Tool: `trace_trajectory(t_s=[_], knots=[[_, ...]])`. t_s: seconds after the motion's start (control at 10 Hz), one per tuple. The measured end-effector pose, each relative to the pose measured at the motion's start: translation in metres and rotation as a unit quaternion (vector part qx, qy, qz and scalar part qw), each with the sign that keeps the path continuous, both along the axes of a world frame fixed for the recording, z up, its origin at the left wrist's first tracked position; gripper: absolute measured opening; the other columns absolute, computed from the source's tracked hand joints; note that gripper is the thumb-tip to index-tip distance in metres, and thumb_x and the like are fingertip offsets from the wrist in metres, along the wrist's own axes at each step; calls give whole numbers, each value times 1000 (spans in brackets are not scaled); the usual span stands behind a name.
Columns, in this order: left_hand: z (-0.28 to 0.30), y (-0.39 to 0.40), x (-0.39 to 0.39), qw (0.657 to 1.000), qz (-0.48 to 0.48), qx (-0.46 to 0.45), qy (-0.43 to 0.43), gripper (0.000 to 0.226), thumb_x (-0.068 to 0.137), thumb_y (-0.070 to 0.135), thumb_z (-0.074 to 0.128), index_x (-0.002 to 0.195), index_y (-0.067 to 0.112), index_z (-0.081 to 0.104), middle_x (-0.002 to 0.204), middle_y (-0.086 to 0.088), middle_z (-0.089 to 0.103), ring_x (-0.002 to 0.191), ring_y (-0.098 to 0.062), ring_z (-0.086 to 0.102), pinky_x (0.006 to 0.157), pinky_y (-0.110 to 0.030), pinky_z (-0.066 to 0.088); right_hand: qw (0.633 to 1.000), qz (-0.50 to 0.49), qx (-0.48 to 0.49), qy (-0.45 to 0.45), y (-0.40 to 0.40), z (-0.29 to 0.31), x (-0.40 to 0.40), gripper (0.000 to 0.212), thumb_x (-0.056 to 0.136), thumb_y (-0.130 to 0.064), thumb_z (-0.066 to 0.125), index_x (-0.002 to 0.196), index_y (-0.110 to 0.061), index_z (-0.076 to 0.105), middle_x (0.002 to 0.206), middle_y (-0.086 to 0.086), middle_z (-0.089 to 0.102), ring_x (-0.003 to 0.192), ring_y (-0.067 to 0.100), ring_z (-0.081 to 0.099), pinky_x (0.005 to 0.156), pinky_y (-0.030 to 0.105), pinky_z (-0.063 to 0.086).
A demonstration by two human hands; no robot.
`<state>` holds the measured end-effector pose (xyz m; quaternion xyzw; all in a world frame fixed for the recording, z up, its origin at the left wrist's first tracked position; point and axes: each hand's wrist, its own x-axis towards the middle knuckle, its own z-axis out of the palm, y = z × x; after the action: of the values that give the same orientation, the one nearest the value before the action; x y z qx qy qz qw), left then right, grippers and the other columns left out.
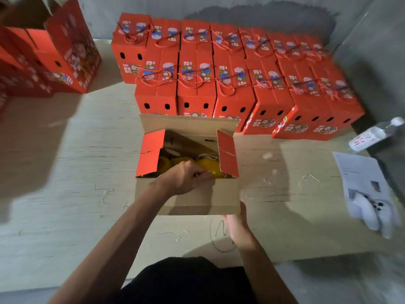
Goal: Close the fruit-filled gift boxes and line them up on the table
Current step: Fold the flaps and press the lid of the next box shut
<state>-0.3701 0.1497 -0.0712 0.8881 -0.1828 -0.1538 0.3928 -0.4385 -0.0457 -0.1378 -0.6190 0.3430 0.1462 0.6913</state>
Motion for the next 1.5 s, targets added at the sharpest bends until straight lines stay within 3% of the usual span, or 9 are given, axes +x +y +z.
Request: trace_trajectory(t_s=[0.2,0.5,0.6,0.7,0.8,0.9,1.0,1.3,1.5], knots=[[11,-2,5,994,19,-23,109,45,105,31,56,70,4,63,55,8,42,48,-9,38,47,-20,28,995,88,-43,23,21,4,-15,10,99,-5,57,98,-14,60,96,0,61,81,9,55,67,16,48],[14,-6,2,991,51,-14,121,48,102,33,61,64,5,62,52,7,42,45,-7,35,45,-20,26,964,143,-220,-44,32,20,-24,31,96,-1,50,72,-21,51,74,-3,54,67,11,51,58,17,43],[11,-9,-1,994,70,8,89,42,102,32,61,74,2,70,61,-11,53,53,-13,41,52,-29,32,739,339,-555,-176,26,16,-27,34,82,1,53,66,-29,50,66,-9,52,71,5,51,62,20,38],[6,-10,-3,993,101,45,36,40,102,31,60,69,8,65,71,-20,62,57,-21,43,55,-32,33,671,388,-615,-150,18,-2,-25,31,82,-4,54,79,-34,63,79,-16,61,79,2,58,63,22,37],[6,-11,-2,991,127,51,13,42,100,31,59,66,7,62,67,-18,60,57,-23,41,55,-33,31,663,420,-609,-116,24,-3,-20,25,67,-14,58,64,-37,65,68,-18,62,67,-1,57,62,15,43],[9,-12,-4,990,132,49,0,42,101,31,60,66,8,62,63,-11,58,55,-23,44,53,-33,32,693,417,-558,-186,19,1,-26,28,65,-12,60,47,-30,50,51,-15,52,55,3,45,58,13,42],[11,-10,-11,990,122,47,-43,34,102,27,59,74,9,66,69,-7,64,59,-26,56,54,-40,45,951,253,-136,-118,1,10,-21,27,97,11,52,76,-6,53,65,1,61,70,15,58,65,17,54],[24,13,-23,942,139,10,-307,12,98,11,64,104,7,74,109,-3,72,101,-21,63,81,-41,55,941,112,-170,-269,-60,21,44,15,105,-22,56,110,-13,66,97,1,74,86,22,71,70,24,58],[54,32,-15,889,151,-33,-430,15,100,7,60,109,2,71,116,-6,69,111,-23,63,95,-31,50,902,128,-245,-332,-42,55,93,25,103,-40,59,123,-27,67,126,-13,64,111,-1,63,92,28,59]])
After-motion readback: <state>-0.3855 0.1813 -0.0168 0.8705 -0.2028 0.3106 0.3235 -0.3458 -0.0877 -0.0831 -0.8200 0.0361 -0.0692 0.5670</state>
